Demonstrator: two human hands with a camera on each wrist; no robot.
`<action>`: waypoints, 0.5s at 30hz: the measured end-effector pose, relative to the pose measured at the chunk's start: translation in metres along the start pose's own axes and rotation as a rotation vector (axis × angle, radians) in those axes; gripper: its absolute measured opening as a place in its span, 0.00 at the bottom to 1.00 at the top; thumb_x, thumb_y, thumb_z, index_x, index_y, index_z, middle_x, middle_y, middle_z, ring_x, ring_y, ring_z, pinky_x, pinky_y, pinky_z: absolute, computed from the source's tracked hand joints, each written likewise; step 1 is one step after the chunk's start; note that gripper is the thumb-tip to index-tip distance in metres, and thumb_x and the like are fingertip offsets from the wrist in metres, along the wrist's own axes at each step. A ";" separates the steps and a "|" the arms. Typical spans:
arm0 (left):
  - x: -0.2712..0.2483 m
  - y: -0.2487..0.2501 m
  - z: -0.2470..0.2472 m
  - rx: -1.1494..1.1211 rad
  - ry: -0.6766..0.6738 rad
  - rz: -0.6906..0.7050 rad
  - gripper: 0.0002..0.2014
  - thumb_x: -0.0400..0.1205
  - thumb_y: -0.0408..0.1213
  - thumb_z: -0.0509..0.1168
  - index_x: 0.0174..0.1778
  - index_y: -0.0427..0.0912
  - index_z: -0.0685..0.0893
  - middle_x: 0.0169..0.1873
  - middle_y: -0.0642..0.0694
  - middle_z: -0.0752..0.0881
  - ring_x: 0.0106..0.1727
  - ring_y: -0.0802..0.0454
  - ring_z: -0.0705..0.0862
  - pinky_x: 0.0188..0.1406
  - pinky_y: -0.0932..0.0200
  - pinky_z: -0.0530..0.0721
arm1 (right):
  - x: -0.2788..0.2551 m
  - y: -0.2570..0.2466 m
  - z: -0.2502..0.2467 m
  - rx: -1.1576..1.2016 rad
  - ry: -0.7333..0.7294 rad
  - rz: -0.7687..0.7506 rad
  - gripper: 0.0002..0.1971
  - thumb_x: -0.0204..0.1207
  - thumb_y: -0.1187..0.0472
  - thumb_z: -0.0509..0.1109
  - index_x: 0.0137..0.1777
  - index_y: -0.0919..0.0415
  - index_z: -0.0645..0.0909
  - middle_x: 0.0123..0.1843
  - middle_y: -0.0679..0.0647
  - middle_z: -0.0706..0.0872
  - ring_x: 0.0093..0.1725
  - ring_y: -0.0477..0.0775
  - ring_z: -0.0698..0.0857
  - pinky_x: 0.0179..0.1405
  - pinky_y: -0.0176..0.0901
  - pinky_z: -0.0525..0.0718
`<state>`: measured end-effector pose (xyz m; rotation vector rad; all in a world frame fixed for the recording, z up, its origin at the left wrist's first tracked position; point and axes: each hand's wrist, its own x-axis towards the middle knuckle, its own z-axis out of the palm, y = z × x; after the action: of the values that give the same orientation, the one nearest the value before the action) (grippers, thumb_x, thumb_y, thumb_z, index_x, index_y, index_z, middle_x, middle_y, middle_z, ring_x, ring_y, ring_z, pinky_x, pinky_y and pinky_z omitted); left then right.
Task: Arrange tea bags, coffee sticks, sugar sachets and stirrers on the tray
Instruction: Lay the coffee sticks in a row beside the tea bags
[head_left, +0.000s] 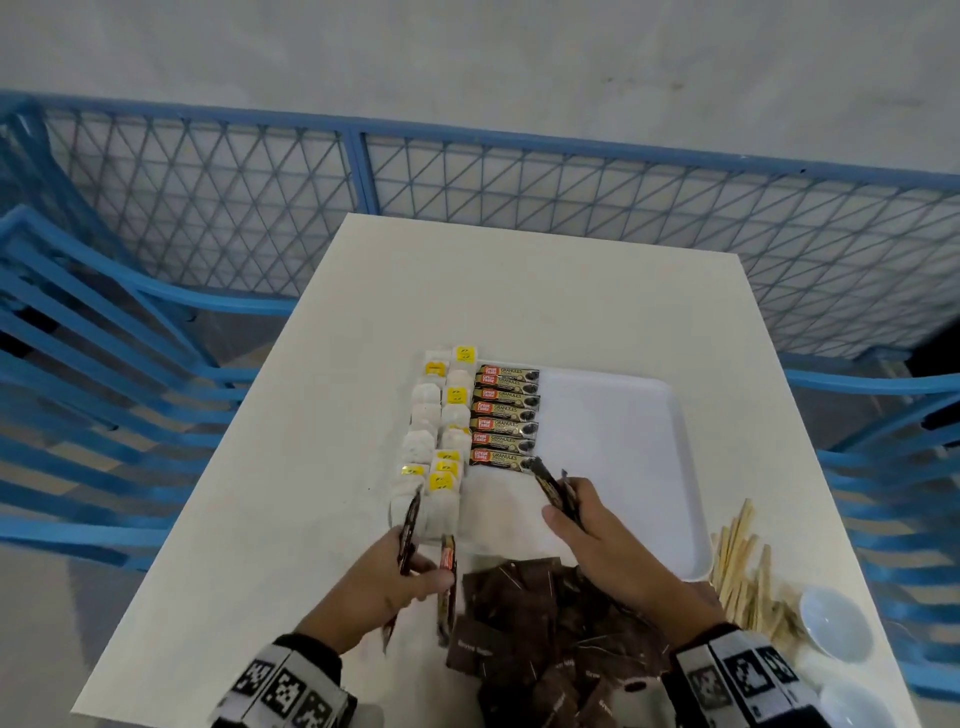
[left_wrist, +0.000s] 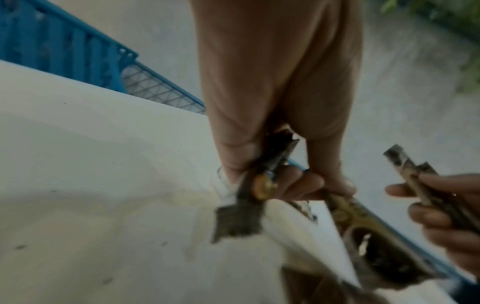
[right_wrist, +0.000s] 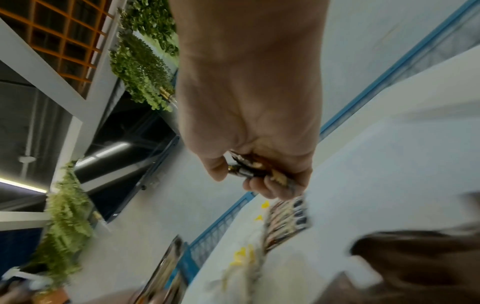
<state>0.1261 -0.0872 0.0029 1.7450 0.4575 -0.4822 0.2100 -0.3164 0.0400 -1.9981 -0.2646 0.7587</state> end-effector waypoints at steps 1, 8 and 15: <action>-0.001 0.006 -0.001 -0.074 -0.012 0.018 0.15 0.74 0.34 0.74 0.41 0.45 0.71 0.33 0.51 0.82 0.29 0.62 0.78 0.33 0.65 0.75 | 0.003 -0.006 0.004 0.037 -0.040 -0.003 0.06 0.85 0.55 0.56 0.54 0.57 0.67 0.34 0.49 0.68 0.28 0.42 0.68 0.28 0.30 0.69; 0.005 0.045 0.008 -0.462 -0.082 0.109 0.07 0.78 0.28 0.67 0.50 0.36 0.78 0.46 0.38 0.86 0.49 0.48 0.88 0.50 0.56 0.87 | 0.023 -0.031 0.037 -0.066 -0.145 -0.158 0.05 0.85 0.54 0.56 0.51 0.54 0.70 0.35 0.44 0.75 0.29 0.35 0.76 0.31 0.28 0.72; 0.010 0.052 0.019 -0.646 -0.009 0.062 0.16 0.82 0.28 0.60 0.67 0.37 0.77 0.55 0.33 0.87 0.53 0.41 0.86 0.51 0.44 0.87 | 0.030 -0.026 0.048 -0.299 -0.020 -0.202 0.17 0.83 0.50 0.59 0.64 0.59 0.74 0.49 0.51 0.75 0.47 0.48 0.75 0.39 0.24 0.70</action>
<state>0.1607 -0.1161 0.0357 1.1294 0.4849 -0.2552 0.2073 -0.2545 0.0321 -2.2011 -0.6125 0.6381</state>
